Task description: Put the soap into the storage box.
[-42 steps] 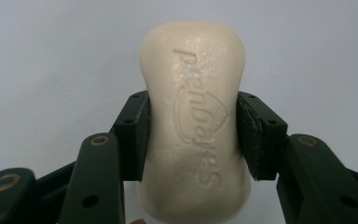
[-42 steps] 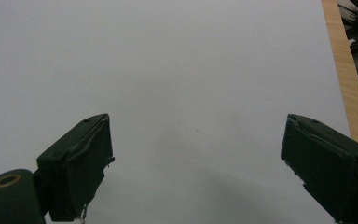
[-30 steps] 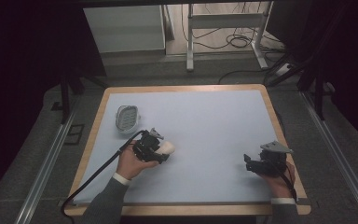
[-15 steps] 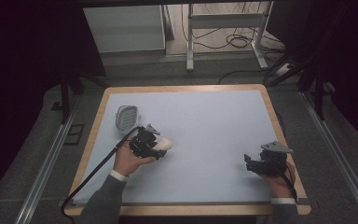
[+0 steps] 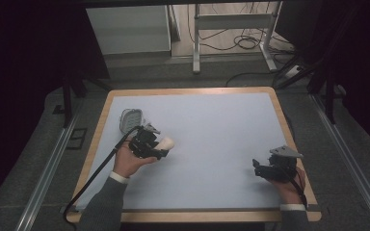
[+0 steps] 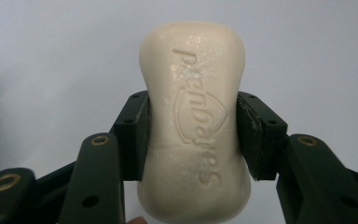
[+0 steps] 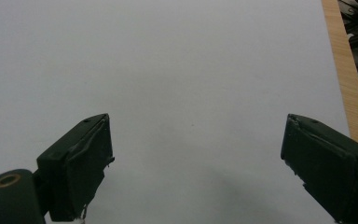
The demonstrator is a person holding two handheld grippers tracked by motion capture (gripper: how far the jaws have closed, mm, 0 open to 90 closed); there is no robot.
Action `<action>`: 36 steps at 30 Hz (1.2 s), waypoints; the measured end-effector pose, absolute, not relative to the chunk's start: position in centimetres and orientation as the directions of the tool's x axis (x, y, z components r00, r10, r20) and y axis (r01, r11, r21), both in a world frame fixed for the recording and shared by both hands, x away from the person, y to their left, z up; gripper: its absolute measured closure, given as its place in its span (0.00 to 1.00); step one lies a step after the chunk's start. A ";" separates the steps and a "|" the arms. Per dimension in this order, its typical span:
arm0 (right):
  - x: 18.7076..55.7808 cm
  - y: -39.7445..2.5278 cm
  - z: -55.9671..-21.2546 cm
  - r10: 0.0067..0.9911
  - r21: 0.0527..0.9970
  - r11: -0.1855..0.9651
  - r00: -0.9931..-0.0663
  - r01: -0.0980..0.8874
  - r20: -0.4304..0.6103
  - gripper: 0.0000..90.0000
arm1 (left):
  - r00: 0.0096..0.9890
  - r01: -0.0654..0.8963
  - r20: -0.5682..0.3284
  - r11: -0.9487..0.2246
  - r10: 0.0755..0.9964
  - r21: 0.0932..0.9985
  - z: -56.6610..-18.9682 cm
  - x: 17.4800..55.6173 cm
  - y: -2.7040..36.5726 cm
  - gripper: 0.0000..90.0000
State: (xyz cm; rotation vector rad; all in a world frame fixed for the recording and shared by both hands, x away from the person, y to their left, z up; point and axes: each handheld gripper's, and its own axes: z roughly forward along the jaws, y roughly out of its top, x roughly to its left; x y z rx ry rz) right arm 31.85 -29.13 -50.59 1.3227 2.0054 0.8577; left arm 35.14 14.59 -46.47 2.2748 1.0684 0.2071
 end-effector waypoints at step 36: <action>31.9 -29.2 -50.8 0.933 0.769 0.303 -0.340 0.562 -0.119 0.10 | 0.609 0.648 -0.067 -0.447 0.791 0.617 -44.7 36.8 16.7 0.55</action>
